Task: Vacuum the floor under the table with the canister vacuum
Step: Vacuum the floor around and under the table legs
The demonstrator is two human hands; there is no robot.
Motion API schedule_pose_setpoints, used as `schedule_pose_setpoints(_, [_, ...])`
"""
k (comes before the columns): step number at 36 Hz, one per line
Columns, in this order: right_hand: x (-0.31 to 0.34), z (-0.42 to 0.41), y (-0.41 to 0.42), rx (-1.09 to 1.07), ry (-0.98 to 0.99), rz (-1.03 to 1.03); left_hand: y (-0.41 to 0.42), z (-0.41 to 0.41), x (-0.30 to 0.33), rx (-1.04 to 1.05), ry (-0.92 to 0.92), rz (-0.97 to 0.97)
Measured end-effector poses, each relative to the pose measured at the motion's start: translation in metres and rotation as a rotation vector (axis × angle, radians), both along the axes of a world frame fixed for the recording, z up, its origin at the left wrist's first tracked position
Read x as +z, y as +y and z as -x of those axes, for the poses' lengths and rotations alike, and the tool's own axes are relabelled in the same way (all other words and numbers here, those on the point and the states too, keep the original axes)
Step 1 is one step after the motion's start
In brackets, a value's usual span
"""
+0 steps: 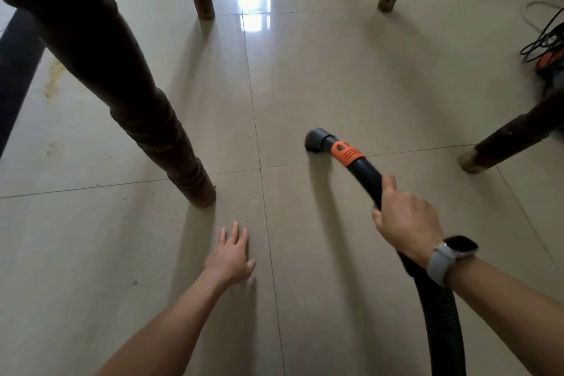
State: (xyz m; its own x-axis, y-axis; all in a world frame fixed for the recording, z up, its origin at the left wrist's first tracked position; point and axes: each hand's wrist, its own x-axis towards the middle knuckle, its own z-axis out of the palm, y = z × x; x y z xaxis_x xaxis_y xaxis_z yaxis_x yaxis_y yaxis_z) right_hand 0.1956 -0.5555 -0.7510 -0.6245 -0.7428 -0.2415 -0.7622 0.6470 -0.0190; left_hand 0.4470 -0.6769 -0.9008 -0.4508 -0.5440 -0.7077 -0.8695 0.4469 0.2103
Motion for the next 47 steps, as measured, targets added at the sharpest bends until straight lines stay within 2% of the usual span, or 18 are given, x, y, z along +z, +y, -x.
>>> schedule_pose_setpoints(3, [-0.004, -0.017, 0.002, 0.137, -0.017, -0.024, 0.001, 0.001, 0.000, 0.006, -0.007, 0.000])
schedule_pose_setpoints(10, [-0.002, 0.008, -0.006, -0.008, 0.081, 0.022, 0.002, 0.000, -0.001, 0.006, 0.002, -0.005])
schedule_pose_setpoints(15, [-0.007, -0.012, -0.001, 0.151, 0.083, -0.045, 0.001, 0.000, 0.000, 0.008, 0.002, -0.011])
schedule_pose_setpoints(20, [-0.001, 0.013, -0.006, -0.018, 0.112, 0.023, 0.003, 0.001, -0.002, 0.011, 0.002, -0.003])
schedule_pose_setpoints(25, [-0.009, -0.018, -0.004, 0.158, 0.090, -0.057, 0.002, 0.001, -0.001, 0.012, 0.003, -0.011])
schedule_pose_setpoints(30, [-0.001, 0.007, -0.016, 0.053, 0.123, 0.010, 0.003, 0.001, -0.001, 0.016, 0.000, -0.012])
schedule_pose_setpoints(35, [-0.003, -0.002, -0.026, 0.057, -0.013, -0.004, 0.002, 0.001, 0.001, 0.007, -0.001, -0.006])
schedule_pose_setpoints(39, [0.003, 0.010, -0.045, -0.025, 0.000, 0.012, 0.002, 0.001, 0.002, 0.007, 0.005, -0.009])
schedule_pose_setpoints(45, [-0.008, -0.017, -0.055, 0.135, 0.035, -0.025, 0.002, 0.002, 0.003, -0.003, -0.012, -0.006])
schedule_pose_setpoints(47, [-0.004, -0.005, -0.055, 0.116, 0.056, -0.027, 0.001, 0.001, 0.003, -0.001, -0.013, -0.013])
